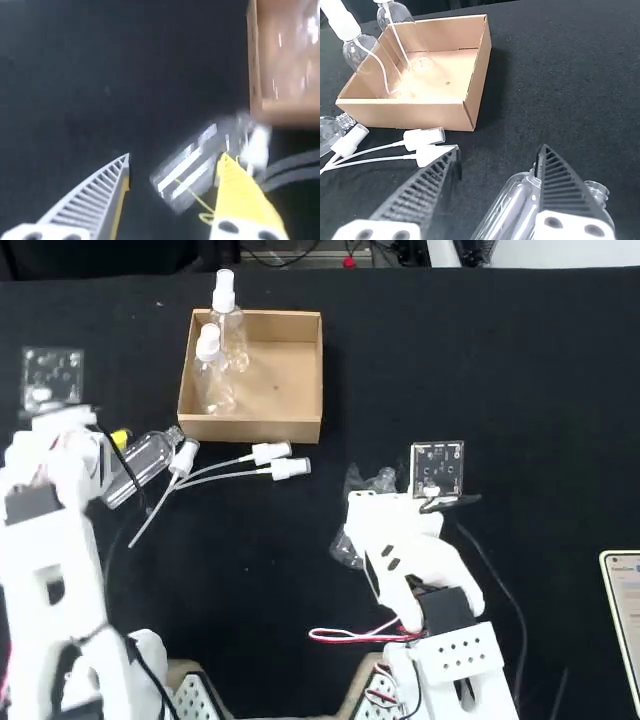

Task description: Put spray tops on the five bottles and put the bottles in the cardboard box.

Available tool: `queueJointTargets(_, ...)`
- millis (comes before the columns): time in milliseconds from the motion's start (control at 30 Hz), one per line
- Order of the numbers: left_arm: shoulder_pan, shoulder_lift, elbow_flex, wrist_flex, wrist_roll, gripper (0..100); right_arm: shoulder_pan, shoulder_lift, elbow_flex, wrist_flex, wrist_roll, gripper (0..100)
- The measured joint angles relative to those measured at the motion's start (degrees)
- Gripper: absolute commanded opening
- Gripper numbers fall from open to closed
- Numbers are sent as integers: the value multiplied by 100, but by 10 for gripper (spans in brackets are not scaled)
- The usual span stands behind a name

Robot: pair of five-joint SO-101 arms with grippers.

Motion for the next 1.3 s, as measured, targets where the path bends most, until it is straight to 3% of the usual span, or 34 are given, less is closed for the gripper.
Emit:
queueJointTargets(167, 0, 1407, -1363, 949, -659, 269, -9, 0, 0, 0, 0, 237)
queueJointTargets(333, 0, 2541, -2382, 1257, -1152, 269, -9, 0, 0, 0, 0, 237)
queueJointTargets(500, 114, 3613, -3288, 1811, -2136, 273, -9, 0, 0, 0, 0, 237)
queueJointTargets(600, 202, 4237, -4018, 2303, -2558, 334, -9, 0, 0, 0, 0, 237)
queueJointTargets(800, 211, 5442, -5793, 3314, -2822, 336, -9, 0, 0, 0, 0, 237)
queueJointTargets(1000, 396, 6611, -7411, 4466, -3596, 336, -9, 0, 0, 0, 0, 237)
queueJointTargets(1300, 721, 7613, -8642, 4782, -3719, 336, -9, 0, 0, 0, 0, 237)
